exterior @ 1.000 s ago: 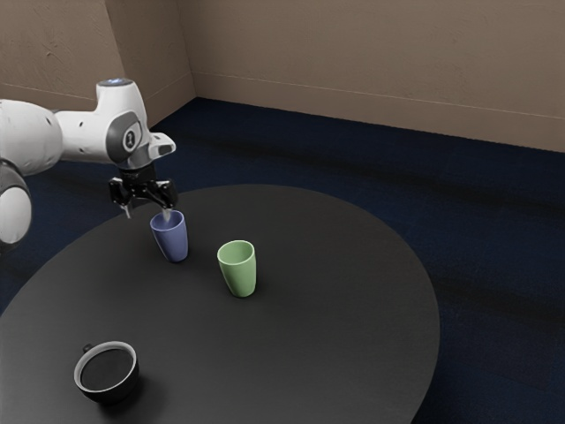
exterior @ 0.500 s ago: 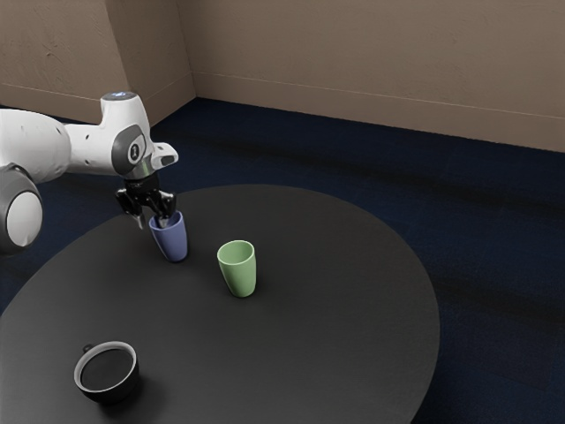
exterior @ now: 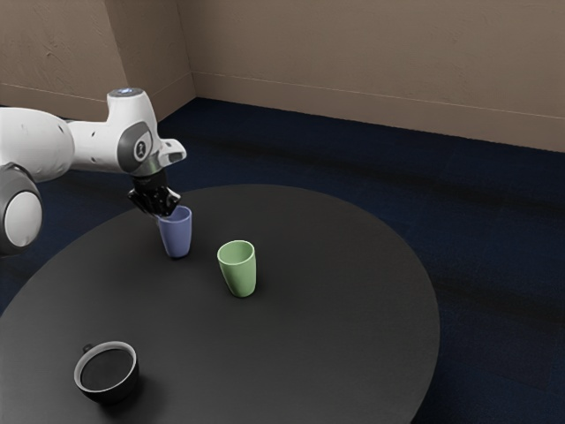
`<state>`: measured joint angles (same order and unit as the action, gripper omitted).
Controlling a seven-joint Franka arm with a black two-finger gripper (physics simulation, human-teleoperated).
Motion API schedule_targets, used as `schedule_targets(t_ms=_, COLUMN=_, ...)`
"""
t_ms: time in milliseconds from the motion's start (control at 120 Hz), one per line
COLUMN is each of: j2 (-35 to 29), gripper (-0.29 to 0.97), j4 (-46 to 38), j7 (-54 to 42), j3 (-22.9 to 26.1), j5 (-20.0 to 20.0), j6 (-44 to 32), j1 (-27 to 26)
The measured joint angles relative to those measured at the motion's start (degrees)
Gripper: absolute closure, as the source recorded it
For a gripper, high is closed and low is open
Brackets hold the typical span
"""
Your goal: Place the left cup onto the right cup
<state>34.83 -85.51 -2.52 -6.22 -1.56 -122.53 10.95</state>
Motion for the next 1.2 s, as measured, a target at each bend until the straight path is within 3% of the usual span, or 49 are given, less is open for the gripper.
schedule_targets(t_ms=217, j2=-9.20, gripper=0.78, j4=-2.84, j7=1.93, j3=0.10, j5=0.22, j6=4.04, j1=-3.39)
schedule_targets(t_ms=442, j2=-19.35, gripper=0.79, j4=-9.34, j7=6.11, j3=3.49, j5=-1.00, j6=7.41, j1=-5.30)
schedule_targets(t_ms=658, j2=-20.64, gripper=0.79, j4=-10.49, j7=11.36, j3=8.18, j5=-0.66, j6=8.53, j1=-6.10)
schedule_targets(t_ms=1200, j2=-22.20, gripper=0.79, j4=-16.10, j7=21.58, j3=10.18, j5=-0.96, j6=5.75, j1=-6.45)
